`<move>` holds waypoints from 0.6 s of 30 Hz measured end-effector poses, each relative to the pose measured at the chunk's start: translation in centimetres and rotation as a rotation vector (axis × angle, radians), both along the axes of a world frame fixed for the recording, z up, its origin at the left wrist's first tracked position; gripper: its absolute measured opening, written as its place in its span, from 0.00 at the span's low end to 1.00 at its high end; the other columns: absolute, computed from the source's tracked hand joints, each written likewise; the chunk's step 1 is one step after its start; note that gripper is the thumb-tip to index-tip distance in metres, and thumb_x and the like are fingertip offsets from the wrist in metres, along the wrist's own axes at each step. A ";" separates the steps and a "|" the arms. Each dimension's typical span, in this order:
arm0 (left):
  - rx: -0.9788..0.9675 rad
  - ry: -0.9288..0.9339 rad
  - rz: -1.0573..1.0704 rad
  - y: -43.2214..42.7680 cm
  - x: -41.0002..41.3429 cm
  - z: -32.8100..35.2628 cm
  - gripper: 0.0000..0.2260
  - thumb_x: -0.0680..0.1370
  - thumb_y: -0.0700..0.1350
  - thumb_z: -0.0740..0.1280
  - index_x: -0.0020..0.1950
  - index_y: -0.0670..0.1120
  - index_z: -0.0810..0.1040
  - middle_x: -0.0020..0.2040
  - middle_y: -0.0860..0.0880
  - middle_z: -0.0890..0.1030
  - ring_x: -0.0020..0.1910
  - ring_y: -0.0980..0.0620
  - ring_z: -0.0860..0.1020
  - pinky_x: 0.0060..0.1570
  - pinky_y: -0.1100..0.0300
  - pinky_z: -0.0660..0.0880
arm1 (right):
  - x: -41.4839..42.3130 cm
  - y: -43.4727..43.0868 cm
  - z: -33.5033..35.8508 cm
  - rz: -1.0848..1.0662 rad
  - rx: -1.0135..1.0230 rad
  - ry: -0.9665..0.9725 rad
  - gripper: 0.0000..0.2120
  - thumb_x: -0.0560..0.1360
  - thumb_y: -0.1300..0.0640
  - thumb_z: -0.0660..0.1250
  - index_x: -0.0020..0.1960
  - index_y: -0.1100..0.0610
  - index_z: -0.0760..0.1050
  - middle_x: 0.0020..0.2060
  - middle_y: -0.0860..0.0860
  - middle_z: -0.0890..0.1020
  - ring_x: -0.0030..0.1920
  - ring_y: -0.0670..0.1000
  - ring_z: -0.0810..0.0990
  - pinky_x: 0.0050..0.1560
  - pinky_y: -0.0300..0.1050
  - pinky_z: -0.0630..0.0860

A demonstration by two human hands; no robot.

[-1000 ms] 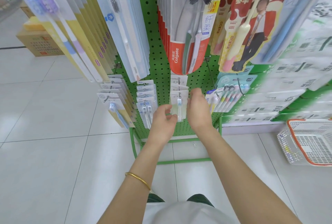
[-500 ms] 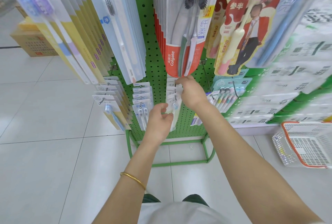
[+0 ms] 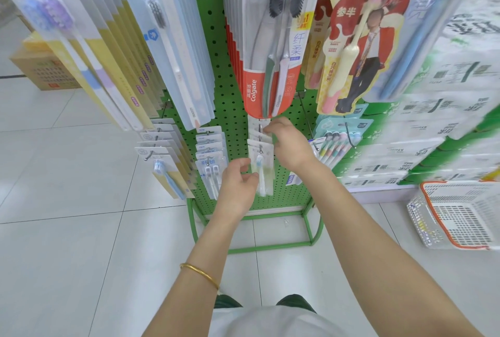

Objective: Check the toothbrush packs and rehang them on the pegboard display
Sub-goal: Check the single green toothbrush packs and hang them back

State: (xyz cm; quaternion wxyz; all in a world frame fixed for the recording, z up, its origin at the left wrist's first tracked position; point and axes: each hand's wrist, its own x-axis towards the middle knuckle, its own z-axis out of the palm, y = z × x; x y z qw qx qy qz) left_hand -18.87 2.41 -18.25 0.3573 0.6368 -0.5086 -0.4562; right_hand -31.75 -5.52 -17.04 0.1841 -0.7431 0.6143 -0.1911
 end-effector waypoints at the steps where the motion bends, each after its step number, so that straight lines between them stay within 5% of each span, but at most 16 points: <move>1: -0.001 -0.003 -0.001 0.0 -0.1 0.0 0.17 0.80 0.39 0.60 0.70 0.44 0.67 0.68 0.46 0.70 0.59 0.54 0.71 0.63 0.56 0.70 | -0.1 0.1 0.1 0.008 -0.004 0.004 0.25 0.70 0.77 0.54 0.64 0.64 0.73 0.63 0.57 0.71 0.57 0.60 0.75 0.54 0.55 0.74; 6: 0.000 -0.010 -0.006 0.2 -0.6 -0.1 0.17 0.81 0.40 0.60 0.70 0.44 0.67 0.67 0.46 0.70 0.60 0.52 0.72 0.59 0.60 0.70 | -0.3 0.6 0.2 0.028 -0.013 0.000 0.25 0.69 0.78 0.53 0.62 0.65 0.74 0.62 0.58 0.71 0.57 0.60 0.75 0.54 0.56 0.75; 10: 0.011 -0.007 -0.010 0.2 -0.9 0.0 0.17 0.81 0.41 0.60 0.70 0.46 0.66 0.67 0.48 0.69 0.58 0.55 0.71 0.44 0.70 0.68 | -0.2 1.0 0.2 0.018 -0.001 -0.034 0.26 0.69 0.78 0.53 0.63 0.65 0.73 0.63 0.58 0.71 0.59 0.59 0.74 0.57 0.55 0.74; 18: 0.015 0.007 -0.012 0.5 -1.1 0.0 0.18 0.81 0.41 0.60 0.71 0.47 0.66 0.68 0.48 0.69 0.58 0.54 0.72 0.51 0.64 0.67 | -0.5 1.7 1.2 0.006 0.004 -0.073 0.24 0.72 0.76 0.52 0.66 0.65 0.71 0.64 0.59 0.70 0.61 0.58 0.73 0.60 0.52 0.70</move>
